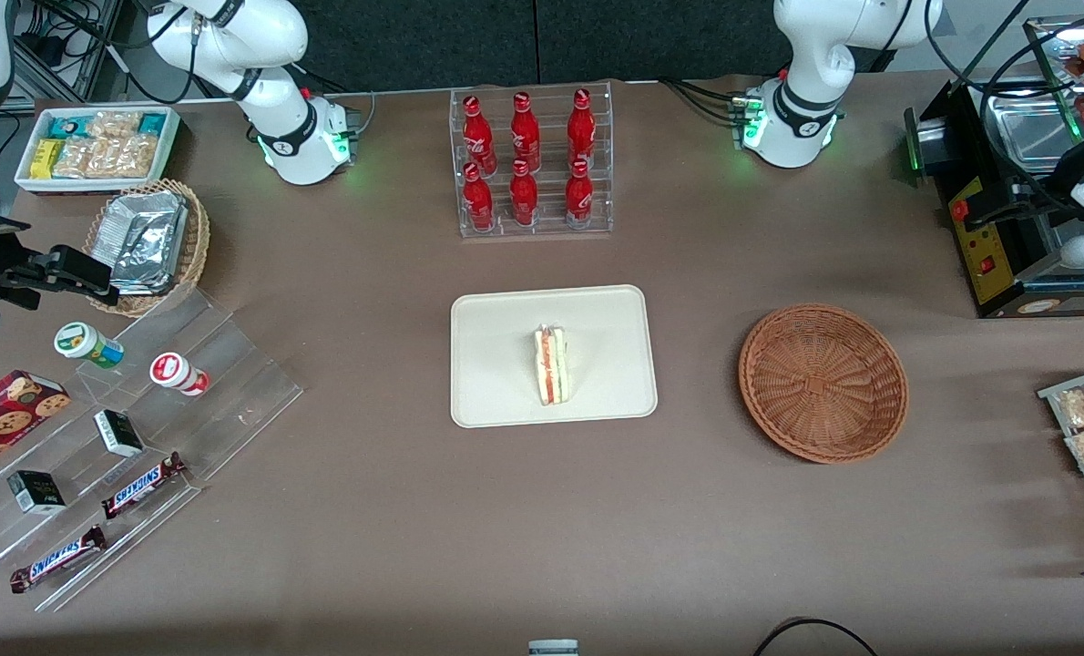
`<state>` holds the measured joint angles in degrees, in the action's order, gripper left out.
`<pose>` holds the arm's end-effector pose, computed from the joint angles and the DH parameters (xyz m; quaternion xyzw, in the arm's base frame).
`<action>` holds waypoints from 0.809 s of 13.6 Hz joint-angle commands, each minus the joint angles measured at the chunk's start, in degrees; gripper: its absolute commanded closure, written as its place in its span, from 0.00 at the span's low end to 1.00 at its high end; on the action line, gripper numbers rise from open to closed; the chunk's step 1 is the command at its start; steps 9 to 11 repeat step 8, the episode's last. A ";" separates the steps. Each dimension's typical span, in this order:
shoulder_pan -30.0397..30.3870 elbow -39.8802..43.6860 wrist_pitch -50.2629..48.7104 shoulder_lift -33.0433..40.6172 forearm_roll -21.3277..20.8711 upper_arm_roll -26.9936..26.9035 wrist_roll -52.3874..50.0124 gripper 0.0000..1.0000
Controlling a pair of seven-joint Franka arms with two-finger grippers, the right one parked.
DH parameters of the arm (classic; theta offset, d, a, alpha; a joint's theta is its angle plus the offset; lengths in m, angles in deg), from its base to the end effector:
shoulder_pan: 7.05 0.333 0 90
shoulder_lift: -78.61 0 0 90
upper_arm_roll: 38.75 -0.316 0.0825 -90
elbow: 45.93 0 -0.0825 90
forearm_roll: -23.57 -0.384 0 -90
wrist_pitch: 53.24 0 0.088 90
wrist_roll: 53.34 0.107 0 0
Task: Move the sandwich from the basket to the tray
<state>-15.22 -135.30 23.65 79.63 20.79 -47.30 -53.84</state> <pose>0.5233 0.0102 0.6216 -0.9947 -0.0106 0.0999 0.0228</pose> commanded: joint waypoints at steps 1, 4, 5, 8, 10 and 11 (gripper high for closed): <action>9.20 0.43 -0.86 0.29 1.19 9.05 0.24 0.01; 10.46 2.00 -0.77 -0.41 2.17 11.01 0.24 0.01; 10.20 2.18 -0.69 -0.58 2.69 11.01 0.32 0.01; 8.97 2.36 -1.04 -0.94 3.32 10.83 -0.02 0.01; 8.97 2.36 -1.04 -0.94 3.32 10.83 -0.02 0.01; 8.97 2.36 -1.04 -0.94 3.32 10.83 -0.02 0.01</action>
